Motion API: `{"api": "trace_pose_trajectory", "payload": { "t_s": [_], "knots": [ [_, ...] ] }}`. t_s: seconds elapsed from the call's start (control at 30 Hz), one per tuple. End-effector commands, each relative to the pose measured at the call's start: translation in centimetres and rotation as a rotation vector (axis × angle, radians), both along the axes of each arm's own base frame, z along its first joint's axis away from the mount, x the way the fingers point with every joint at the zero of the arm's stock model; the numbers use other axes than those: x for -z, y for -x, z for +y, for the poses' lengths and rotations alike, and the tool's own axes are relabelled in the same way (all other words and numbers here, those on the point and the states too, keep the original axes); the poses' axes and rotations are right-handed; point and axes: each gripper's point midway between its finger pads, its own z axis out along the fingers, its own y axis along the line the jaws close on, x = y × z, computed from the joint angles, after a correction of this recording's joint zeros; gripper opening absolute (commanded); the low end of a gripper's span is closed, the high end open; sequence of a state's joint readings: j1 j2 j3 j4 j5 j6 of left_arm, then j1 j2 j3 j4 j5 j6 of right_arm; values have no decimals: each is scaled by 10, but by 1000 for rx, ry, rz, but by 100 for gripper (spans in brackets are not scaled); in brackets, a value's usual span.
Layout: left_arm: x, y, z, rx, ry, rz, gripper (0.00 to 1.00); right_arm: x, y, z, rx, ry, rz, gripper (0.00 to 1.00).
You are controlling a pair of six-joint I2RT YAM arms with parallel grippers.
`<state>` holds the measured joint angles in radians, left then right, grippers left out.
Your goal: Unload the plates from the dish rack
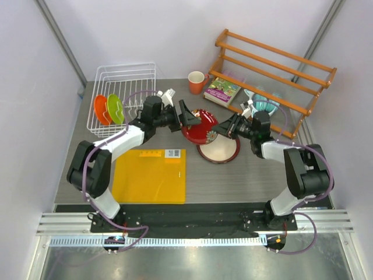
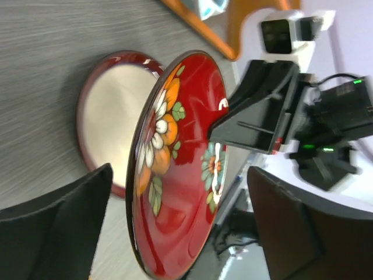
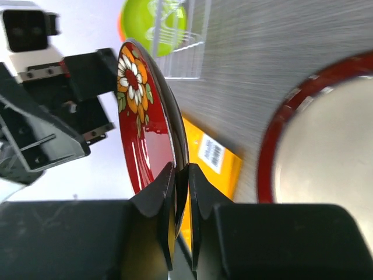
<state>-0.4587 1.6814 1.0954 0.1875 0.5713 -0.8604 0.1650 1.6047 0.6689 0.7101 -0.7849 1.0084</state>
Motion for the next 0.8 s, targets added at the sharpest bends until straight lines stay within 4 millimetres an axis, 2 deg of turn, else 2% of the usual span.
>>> {"api": "trace_pose_trajectory", "payload": {
  "t_s": [0.0,0.03,0.07,0.1,0.13,0.17,0.2,0.23,0.33,0.5,0.6,0.77],
  "knots": [
    [-15,-11,22,-67,-173,-158,99,-25,-11,-32,123,146,-115,1],
    [-13,-13,31,-101,-224,-161,100,-11,-8,-41,138,213,-80,1],
    [-20,-16,42,-150,-265,-186,100,-13,-7,-49,165,242,-78,1],
    [-14,-22,59,-222,-348,-192,100,-9,-9,-60,201,277,-67,1],
    [-15,-26,73,-262,-417,-223,100,3,-7,-71,235,323,-11,1],
    [-24,-27,86,-314,-459,-248,99,7,-6,-78,248,358,-9,1],
    [-23,-25,98,-342,-506,-246,99,9,-6,-89,274,367,8,1],
    [-24,-35,125,-466,-608,-271,100,16,-1,-93,271,367,36,1],
    [-36,-36,169,-633,-749,-283,100,33,3,-104,284,351,104,1],
    [-60,-35,204,-769,-842,-328,99,54,9,-105,260,370,159,1],
    [-67,-37,221,-835,-866,-333,100,67,10,-102,233,362,194,1],
    [-61,-36,234,-857,-887,-305,100,77,5,-99,216,347,215,1]
  ]
}}
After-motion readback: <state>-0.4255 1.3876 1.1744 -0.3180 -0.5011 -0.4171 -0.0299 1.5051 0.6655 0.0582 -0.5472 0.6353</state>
